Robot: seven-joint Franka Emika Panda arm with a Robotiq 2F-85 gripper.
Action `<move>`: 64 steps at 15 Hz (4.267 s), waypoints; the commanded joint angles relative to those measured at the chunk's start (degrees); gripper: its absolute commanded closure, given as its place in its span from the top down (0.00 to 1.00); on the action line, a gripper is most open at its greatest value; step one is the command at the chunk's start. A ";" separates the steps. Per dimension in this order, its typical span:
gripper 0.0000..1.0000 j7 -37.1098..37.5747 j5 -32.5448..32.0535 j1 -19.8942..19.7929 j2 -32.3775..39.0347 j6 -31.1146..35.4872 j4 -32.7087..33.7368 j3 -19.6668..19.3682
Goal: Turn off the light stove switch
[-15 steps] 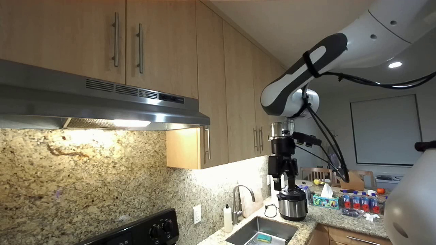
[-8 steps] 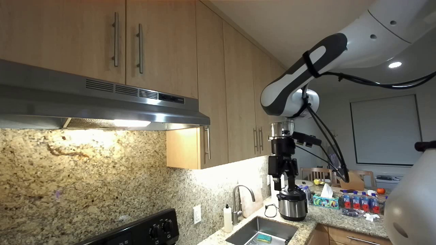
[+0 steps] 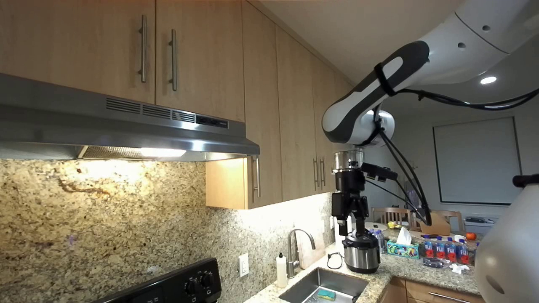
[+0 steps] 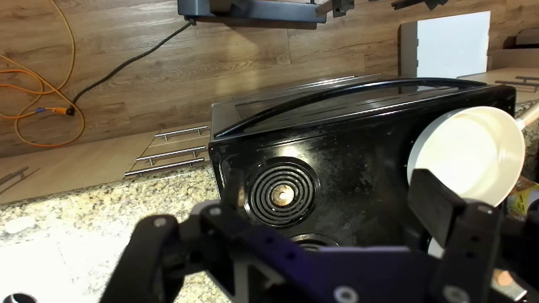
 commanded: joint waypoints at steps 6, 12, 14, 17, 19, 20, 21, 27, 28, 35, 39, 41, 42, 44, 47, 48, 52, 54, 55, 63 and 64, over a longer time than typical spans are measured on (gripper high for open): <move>1.00 1.00 0.99 -1.57 2.10 0.92 3.62 0.80; 1.00 1.07 0.37 -2.76 1.40 0.90 6.28 1.07; 1.00 1.21 0.32 -2.99 1.38 0.89 6.73 1.22; 1.00 1.29 0.31 -2.97 1.52 0.89 6.74 1.34; 1.00 1.29 0.31 -2.97 1.58 0.89 6.74 1.35; 1.00 1.29 0.31 -2.97 1.59 0.89 6.74 1.35; 1.00 1.29 0.31 -2.97 1.59 0.89 6.74 1.35; 1.00 1.30 0.31 -2.97 1.59 0.89 6.74 1.35; 1.00 1.30 0.31 -2.97 1.59 0.89 6.74 1.35; 1.00 1.30 0.31 -2.97 1.59 0.89 6.74 1.35; 1.00 1.30 0.31 -2.97 1.59 0.89 6.74 1.35; 1.00 1.30 0.31 -2.97 1.59 0.89 6.74 1.35; 1.00 1.30 0.31 -2.97 1.59 0.89 6.74 1.35; 1.00 1.30 0.31 -2.97 1.59 0.89 6.74 1.35; 1.00 1.30 0.31 -2.97 1.59 0.89 6.74 1.35; 1.00 1.30 0.31 -2.97 1.59 0.89 6.74 1.35; 1.00 2.50 0.81 -2.11 0.35 1.24 7.52 3.03; 1.00 3.32 0.93 -0.79 -1.81 1.85 7.35 5.72; 1.00 3.21 0.92 -0.16 -2.62 1.94 7.70 6.71; 1.00 3.45 0.97 3.55 -9.18 6.53 13.45 10.24; 1.00 3.94 1.29 3.98 -9.29 8.39 14.29 10.42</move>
